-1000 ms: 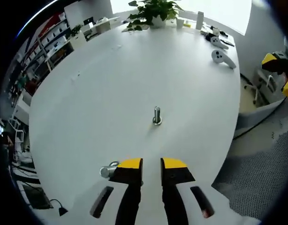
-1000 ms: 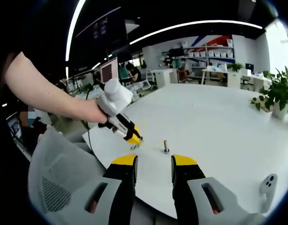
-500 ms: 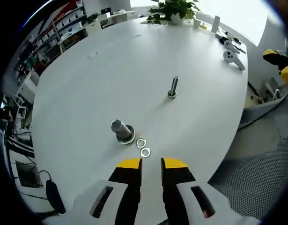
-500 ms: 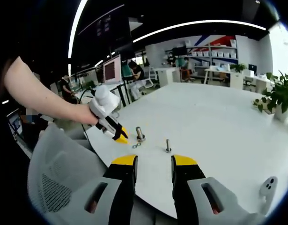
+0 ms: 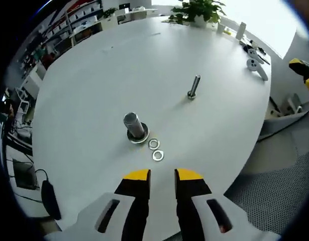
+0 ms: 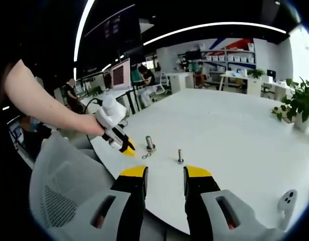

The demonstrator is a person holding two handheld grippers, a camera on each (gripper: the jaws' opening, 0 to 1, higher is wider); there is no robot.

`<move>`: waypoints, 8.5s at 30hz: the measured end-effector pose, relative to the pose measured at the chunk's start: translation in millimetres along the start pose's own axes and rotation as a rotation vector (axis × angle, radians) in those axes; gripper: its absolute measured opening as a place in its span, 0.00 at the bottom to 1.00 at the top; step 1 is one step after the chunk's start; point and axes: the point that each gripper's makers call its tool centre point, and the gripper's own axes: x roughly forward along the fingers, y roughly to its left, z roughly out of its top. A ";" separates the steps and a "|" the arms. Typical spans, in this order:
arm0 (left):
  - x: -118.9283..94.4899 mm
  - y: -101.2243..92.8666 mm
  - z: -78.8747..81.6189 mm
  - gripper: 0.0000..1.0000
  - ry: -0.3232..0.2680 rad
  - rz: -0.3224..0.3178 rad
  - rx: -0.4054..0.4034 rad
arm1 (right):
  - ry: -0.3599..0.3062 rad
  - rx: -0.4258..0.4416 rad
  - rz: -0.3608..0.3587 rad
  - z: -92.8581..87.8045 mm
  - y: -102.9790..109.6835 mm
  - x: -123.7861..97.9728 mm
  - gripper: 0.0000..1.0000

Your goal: Place the washer onto the threaded stud by aligning its center hole with the stud, sliding it down to the base, and recovering from edge contact or off-axis alignment until the washer reaches the visible bottom stop.

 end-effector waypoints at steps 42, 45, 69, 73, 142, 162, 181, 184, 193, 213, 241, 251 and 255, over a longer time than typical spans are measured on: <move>40.6 4.7 4.0 0.11 0.138 -0.011 0.056 | -0.011 0.025 -0.029 0.8 -7.3 -2.2 0.30; 42.0 7.6 4.3 0.11 0.140 -0.016 0.033 | -0.009 0.026 -0.029 0.3 -7.3 -2.2 0.30; 42.5 1.1 7.6 0.10 0.215 0.003 0.115 | -0.008 0.019 -0.039 -0.3 -9.1 -3.0 0.30; 42.6 4.5 6.8 0.09 0.204 0.001 0.104 | -0.007 0.019 -0.039 -0.5 -9.3 -2.6 0.30; 26.0 -66.4 138.0 0.09 -0.069 -0.110 0.305 | -0.010 0.011 -0.048 0.2 -10.4 -3.7 0.29; 37.6 -67.1 137.7 0.09 -0.037 -0.112 0.310 | -0.013 0.016 -0.049 0.5 -11.6 -3.7 0.29; 41.6 -69.0 136.0 0.10 -0.038 -0.127 0.297 | -0.013 0.016 -0.050 0.7 -11.8 -3.8 0.29; 41.0 -68.9 137.2 0.11 -0.043 -0.124 0.296 | -0.013 0.018 -0.052 0.5 -12.4 -3.9 0.29; 37.4 -71.2 141.2 0.12 -0.069 -0.115 0.312 | -0.010 0.017 -0.053 -0.2 -12.6 -4.1 0.29; 41.4 -69.1 148.6 0.03 -0.085 -0.099 0.324 | -0.004 0.014 -0.055 -1.3 -13.0 -3.6 0.29; 45.1 -77.7 140.6 0.18 -0.116 0.050 0.653 | -0.008 0.016 -0.063 -0.9 -14.4 -4.6 0.29; 53.8 -70.4 136.6 0.14 -0.095 0.094 0.740 | -0.010 0.018 -0.064 -0.9 -14.8 -4.7 0.29; 51.9 -74.5 135.8 0.13 -0.105 0.102 0.780 | -0.010 0.020 -0.064 -1.0 -15.1 -4.9 0.29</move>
